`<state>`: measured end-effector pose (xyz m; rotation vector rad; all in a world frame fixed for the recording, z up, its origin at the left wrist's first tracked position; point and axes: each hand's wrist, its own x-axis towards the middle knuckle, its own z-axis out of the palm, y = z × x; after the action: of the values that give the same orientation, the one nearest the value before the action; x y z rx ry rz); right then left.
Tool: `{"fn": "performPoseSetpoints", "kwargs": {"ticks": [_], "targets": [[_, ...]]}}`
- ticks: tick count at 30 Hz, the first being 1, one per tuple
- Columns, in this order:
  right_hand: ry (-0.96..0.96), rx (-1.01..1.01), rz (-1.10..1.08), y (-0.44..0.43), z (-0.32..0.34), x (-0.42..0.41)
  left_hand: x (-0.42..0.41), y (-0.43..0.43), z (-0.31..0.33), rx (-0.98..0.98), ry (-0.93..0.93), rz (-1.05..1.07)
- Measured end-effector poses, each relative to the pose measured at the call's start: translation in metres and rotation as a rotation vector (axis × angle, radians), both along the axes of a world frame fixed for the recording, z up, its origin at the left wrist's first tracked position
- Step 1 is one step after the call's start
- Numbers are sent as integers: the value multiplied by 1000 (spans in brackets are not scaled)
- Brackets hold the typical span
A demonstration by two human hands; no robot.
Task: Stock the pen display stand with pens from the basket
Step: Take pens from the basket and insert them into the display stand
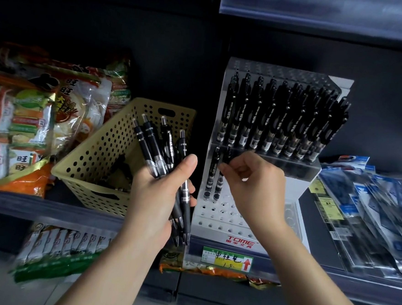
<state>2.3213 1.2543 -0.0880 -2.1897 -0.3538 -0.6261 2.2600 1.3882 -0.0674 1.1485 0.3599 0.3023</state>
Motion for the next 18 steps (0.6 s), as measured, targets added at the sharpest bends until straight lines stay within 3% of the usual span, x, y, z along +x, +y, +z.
{"fn": "performPoseSetpoints", "kwargs": {"ticks": [12, 15, 18], "targets": [[131, -68, 62, -9, 9, 0, -1, -5, 1, 27, -8, -98], [153, 109, 84, -10, 19, -3, -1, -8, 0, 38, 5, -150], [394, 381, 325, -11, 36, -11, -1, -11, 0, 54, -2, -214]]}}
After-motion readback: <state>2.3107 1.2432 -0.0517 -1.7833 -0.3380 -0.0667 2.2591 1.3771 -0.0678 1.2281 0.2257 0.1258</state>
